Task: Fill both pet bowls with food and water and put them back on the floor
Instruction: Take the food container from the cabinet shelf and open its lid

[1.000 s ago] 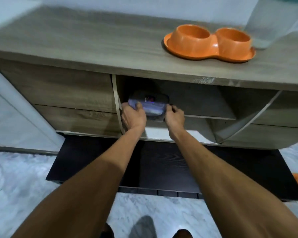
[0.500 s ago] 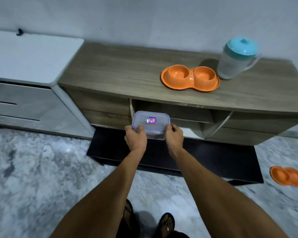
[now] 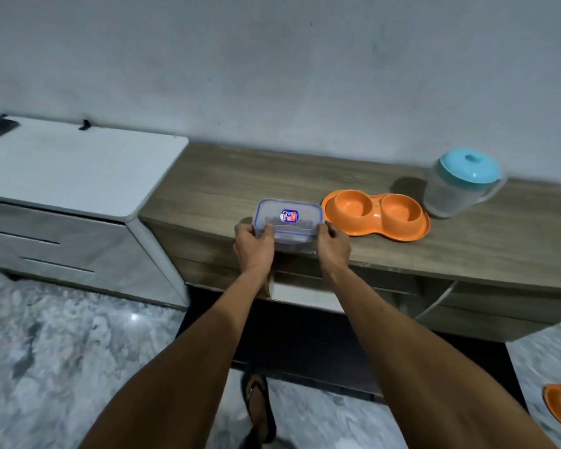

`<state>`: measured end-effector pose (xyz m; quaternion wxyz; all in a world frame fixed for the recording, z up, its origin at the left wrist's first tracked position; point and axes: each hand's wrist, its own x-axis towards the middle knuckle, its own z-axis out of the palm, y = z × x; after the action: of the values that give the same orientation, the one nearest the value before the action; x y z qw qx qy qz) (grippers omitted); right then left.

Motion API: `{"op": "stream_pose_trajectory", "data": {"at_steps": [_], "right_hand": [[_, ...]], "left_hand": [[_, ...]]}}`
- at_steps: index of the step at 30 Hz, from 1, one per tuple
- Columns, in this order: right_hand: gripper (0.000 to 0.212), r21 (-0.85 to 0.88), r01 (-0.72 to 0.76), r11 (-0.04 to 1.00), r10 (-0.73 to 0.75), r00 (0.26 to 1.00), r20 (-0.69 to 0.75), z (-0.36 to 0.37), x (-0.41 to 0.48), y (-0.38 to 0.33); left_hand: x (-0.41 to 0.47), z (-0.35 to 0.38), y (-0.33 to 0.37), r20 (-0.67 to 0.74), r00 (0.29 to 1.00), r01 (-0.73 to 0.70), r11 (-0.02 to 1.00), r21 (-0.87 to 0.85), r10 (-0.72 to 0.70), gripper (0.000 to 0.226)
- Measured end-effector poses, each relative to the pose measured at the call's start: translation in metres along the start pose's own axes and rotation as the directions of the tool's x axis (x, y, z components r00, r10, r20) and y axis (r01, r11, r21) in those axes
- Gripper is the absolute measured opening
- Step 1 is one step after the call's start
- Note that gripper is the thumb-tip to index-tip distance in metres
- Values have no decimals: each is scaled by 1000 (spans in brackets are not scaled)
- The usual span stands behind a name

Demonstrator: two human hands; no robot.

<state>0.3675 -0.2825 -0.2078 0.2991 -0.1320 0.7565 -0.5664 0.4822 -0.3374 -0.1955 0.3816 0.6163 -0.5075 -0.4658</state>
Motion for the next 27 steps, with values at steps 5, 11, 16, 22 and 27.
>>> {"op": "stream_pose_trajectory", "data": {"at_steps": [5,11,16,22,27], "right_hand": [[26,36,22,999,-20,999,-46,40,57,-25],[31,5,0,1000,0,994,-112,74,105,-35],[30,9,-63,998,64,990,-125,86,120,-34],[31,6,-111,994,111,989,-95,83,129,-25],[29,-9,-93,996,92,993,-69,80,129,-27]], "left_hand": [[76,27,20,77,997,3,998,-61,2,26],[141,48,23,125,992,6,1000,-29,-3,19],[167,56,17,188,982,33,999,4,-33,20],[167,56,21,206,978,23,996,91,-41,18],[164,49,25,213,977,-9,984,177,-30,26]]}}
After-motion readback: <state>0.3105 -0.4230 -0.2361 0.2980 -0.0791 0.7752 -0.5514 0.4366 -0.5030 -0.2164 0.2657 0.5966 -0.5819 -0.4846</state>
